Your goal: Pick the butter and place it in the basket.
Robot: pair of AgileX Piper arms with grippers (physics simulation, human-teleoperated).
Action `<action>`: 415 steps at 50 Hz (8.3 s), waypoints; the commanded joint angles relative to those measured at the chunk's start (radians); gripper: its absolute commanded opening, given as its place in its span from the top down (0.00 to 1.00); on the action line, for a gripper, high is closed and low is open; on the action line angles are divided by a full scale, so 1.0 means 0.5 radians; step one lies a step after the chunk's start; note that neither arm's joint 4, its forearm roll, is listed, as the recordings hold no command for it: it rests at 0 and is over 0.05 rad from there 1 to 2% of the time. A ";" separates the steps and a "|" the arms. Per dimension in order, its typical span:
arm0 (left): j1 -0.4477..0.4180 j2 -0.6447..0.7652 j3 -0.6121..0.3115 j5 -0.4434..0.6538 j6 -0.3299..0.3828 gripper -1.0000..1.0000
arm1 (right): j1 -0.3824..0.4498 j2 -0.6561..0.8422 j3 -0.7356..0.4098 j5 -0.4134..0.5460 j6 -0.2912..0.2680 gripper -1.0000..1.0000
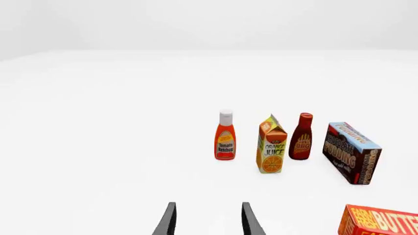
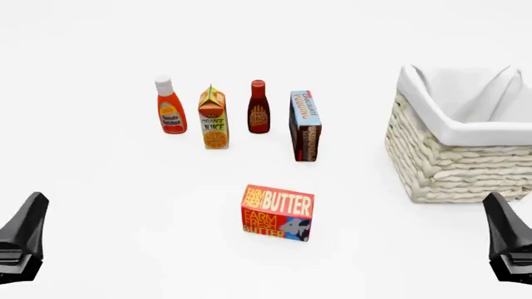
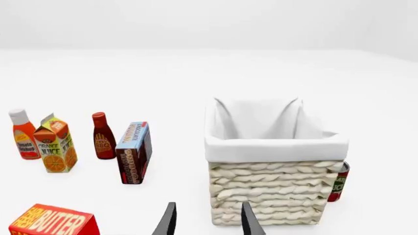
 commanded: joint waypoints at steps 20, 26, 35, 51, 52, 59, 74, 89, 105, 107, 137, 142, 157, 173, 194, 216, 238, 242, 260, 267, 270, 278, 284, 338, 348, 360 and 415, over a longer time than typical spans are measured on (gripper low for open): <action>0.000 0.009 -0.005 -0.002 0.000 0.00 | -0.003 0.116 -0.003 -0.060 -0.059 0.00; 0.000 0.009 -0.005 -0.002 0.000 0.00 | 0.009 0.117 0.005 -0.066 -0.059 0.00; 0.000 0.009 -0.005 -0.002 0.000 0.00 | 0.006 0.209 -0.145 -0.009 -0.029 0.00; 0.000 0.009 -0.005 -0.002 0.000 0.00 | 0.160 0.528 -0.404 0.019 -0.114 0.00; 0.000 0.009 -0.005 -0.002 0.000 0.00 | 0.164 0.547 -0.418 0.022 -0.117 0.00; 0.000 0.009 -0.005 -0.002 0.000 0.00 | 0.206 0.619 -0.474 0.025 -0.162 0.00; 0.000 0.009 -0.005 -0.002 0.000 0.00 | 0.338 0.691 -0.464 0.016 -0.320 0.00; 0.000 0.009 -0.005 -0.002 0.000 0.00 | 0.520 0.727 -0.860 0.490 -0.493 0.00; 0.000 0.009 -0.005 -0.002 0.000 0.00 | 0.682 0.933 -1.164 0.615 -0.565 0.00; 0.000 0.009 -0.005 -0.002 0.000 0.00 | 0.697 0.960 -1.185 0.621 -0.577 0.00; 0.000 0.009 -0.005 -0.002 0.000 0.00 | 1.034 1.471 -1.442 0.641 -0.805 0.00; 0.000 0.009 -0.005 -0.002 0.000 0.00 | 1.061 1.497 -1.482 0.684 -0.830 0.00; 0.000 0.009 -0.005 -0.002 0.000 0.00 | 1.129 1.701 -1.652 0.764 -0.884 0.00; 0.000 0.009 -0.005 -0.002 0.000 0.00 | 1.235 1.959 -1.835 0.877 -0.936 0.00; 0.000 0.009 -0.005 -0.002 0.000 0.00 | 1.265 2.227 -2.069 1.041 -1.016 0.00; 0.000 0.009 -0.005 -0.002 0.000 0.00 | 1.298 2.448 -2.159 1.053 -1.097 0.00; 0.000 0.009 -0.005 -0.002 0.000 0.00 | 1.392 2.504 -2.318 1.294 -1.309 0.00; 0.000 0.009 -0.005 -0.002 0.000 0.00 | 1.405 2.528 -2.337 1.300 -1.320 0.00; 0.000 0.009 -0.005 -0.002 0.000 0.00 | 1.541 2.665 -2.416 1.365 -1.275 0.00; 0.000 0.009 -0.005 -0.002 0.000 0.00 | 1.610 2.696 -2.427 1.389 -1.235 0.00; 0.000 0.009 -0.005 -0.002 0.000 0.00 | 1.629 2.719 -2.444 1.395 -1.228 0.00; 0.000 0.009 -0.005 -0.002 0.000 0.00 | 1.666 2.752 -2.495 1.437 -1.198 0.00; 0.000 0.009 -0.005 -0.002 0.000 0.00 | 1.692 2.769 -2.530 1.465 -1.167 0.00; 0.000 0.009 -0.005 -0.002 0.000 0.00 | 1.760 2.956 -2.705 1.701 -0.893 0.00; 0.000 0.009 -0.005 -0.002 0.000 0.00 | 1.754 3.010 -2.748 1.710 -0.884 0.00; 0.000 0.009 -0.005 -0.002 0.000 0.00 | 1.759 3.026 -2.766 1.735 -0.880 0.00; 0.000 0.009 -0.005 -0.002 0.000 0.00 | 1.650 3.344 -2.930 1.722 -0.965 0.00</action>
